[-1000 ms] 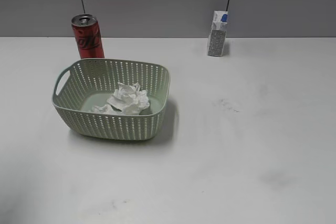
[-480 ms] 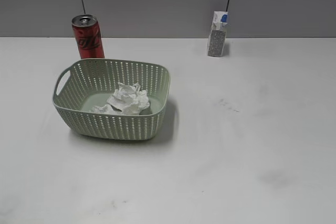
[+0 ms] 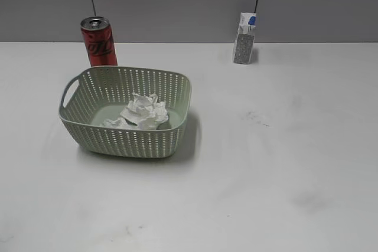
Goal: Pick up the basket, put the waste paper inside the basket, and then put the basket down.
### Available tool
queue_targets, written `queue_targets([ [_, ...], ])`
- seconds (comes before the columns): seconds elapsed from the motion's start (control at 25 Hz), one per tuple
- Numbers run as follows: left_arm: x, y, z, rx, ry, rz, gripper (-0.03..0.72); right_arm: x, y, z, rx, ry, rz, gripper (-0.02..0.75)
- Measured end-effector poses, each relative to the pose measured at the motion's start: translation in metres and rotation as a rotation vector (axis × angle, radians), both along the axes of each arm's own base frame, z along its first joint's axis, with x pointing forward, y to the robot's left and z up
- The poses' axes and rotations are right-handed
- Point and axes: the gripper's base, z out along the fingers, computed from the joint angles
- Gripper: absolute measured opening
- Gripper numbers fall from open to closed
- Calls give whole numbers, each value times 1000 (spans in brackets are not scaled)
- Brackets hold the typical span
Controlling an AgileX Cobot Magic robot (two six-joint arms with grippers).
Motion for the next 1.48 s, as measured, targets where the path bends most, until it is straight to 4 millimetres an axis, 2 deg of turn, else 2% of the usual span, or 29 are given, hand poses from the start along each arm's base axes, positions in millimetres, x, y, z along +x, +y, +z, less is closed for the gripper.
queue_targets([
  [0.24, -3, 1, -2, 17, -32, -1, 426, 0, 0, 0, -5, -1, 5, 593],
  [0.64, -3, 1, -1, 24, -41, -16, 417, 0, 1, 0, -4, -1, 71, 593],
  [1.48, -3, 2, -1, 33, -41, -11, 408, 0, 1, 0, -4, -1, 71, 593],
])
